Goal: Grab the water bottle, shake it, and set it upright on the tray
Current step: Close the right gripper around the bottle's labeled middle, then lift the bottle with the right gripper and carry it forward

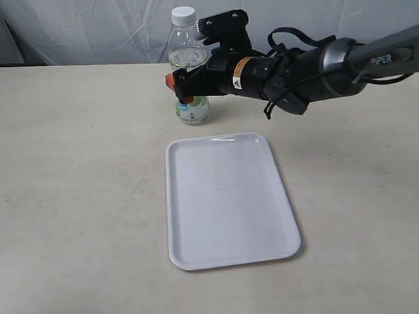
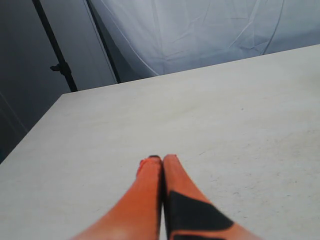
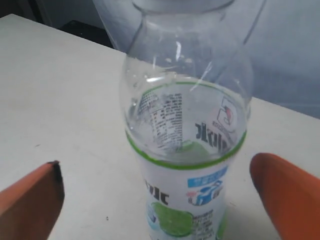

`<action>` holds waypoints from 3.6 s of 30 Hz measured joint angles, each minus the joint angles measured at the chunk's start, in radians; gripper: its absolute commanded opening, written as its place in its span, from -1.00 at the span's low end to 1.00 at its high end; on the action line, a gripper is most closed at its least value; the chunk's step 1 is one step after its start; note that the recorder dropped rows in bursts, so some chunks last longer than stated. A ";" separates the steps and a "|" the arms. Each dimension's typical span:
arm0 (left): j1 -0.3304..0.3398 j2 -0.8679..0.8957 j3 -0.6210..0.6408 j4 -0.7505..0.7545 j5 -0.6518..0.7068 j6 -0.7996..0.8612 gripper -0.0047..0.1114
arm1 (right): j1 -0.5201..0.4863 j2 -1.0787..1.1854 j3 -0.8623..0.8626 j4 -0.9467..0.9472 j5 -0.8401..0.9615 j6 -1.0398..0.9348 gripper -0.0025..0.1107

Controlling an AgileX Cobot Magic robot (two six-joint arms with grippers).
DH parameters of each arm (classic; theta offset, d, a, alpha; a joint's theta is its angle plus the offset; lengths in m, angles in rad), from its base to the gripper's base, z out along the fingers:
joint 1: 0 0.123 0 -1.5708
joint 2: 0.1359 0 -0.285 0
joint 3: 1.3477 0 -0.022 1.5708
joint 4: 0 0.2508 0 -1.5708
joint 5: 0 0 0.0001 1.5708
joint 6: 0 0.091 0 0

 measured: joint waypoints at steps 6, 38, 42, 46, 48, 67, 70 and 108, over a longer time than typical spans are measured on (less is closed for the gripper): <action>0.000 0.000 0.000 0.000 0.000 0.000 -0.92 | 0.000 0.055 -0.083 -0.001 0.022 0.000 0.88; 0.000 0.000 0.000 0.000 0.000 0.000 -0.92 | 0.057 0.265 -0.398 0.037 0.171 -0.008 0.88; 0.000 0.000 0.000 0.000 0.000 0.000 -0.92 | 0.057 0.289 -0.429 0.047 0.204 -0.008 0.75; 0.000 0.000 0.000 0.000 0.000 0.000 -0.92 | 0.057 0.301 -0.433 0.051 0.232 -0.008 0.02; 0.000 0.000 0.000 0.000 0.000 0.000 -0.92 | 0.057 0.303 -0.435 0.051 0.240 -0.011 -0.48; 0.000 0.000 0.000 0.000 0.000 0.000 -0.92 | 0.053 0.204 -0.422 0.051 0.559 -0.008 -0.97; 0.000 0.000 0.000 0.000 0.000 0.000 -0.92 | 0.053 0.146 -0.388 0.051 0.609 -0.008 -0.97; 0.000 0.000 0.000 0.000 0.000 0.000 -0.92 | 0.160 -0.946 0.611 0.226 0.463 -0.100 -0.97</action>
